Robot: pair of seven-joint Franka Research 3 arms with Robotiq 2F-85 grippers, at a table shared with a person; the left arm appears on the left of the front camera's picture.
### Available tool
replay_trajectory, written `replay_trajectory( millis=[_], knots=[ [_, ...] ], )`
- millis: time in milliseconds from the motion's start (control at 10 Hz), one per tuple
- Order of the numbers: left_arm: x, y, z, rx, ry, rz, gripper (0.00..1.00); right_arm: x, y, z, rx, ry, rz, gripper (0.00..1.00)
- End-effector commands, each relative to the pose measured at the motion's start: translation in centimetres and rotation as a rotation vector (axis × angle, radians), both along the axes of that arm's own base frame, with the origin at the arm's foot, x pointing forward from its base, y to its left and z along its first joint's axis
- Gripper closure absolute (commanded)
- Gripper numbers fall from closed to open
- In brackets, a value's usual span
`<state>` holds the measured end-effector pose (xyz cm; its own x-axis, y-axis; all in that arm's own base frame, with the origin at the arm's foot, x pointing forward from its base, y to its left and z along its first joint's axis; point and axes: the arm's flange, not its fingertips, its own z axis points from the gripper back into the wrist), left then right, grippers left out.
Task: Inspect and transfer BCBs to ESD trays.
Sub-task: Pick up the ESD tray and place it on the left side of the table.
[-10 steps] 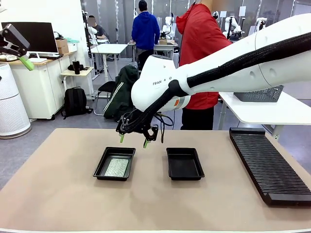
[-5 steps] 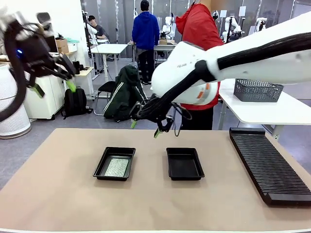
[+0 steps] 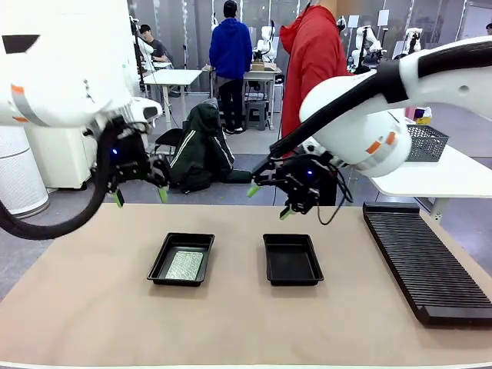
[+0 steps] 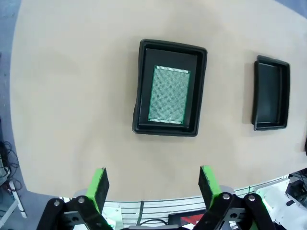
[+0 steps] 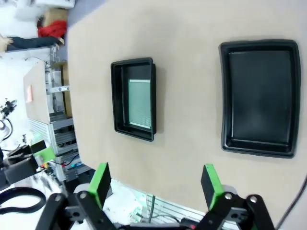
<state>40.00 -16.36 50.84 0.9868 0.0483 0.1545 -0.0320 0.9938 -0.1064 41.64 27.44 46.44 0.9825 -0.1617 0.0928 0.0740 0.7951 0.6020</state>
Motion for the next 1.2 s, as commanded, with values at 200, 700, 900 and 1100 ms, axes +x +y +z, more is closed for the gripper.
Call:
replay_trajectory(
  millis=[200, 700, 900, 1100],
  knots=[
    [3.1, -0.7, -6.1, 0.038, 0.044, -0.031, 0.00, -0.6, -3.1, -2.3, 0.077, -0.002, -0.016, 0.00],
    [6.2, -0.3, -13.5, 0.088, 0.069, -0.106, 0.00, 0.0, -2.8, -1.5, 0.044, 0.012, -0.027, 0.00],
    [6.9, -0.4, -15.9, 0.095, 0.063, -0.133, 0.00, 0.0, -2.8, -1.5, 0.044, 0.012, -0.027, 0.00],
    [7.3, -0.2, -17.7, 0.084, 0.051, -0.141, 0.00, 0.0, -2.8, -1.5, 0.044, 0.012, -0.027, 0.00]
  ],
)
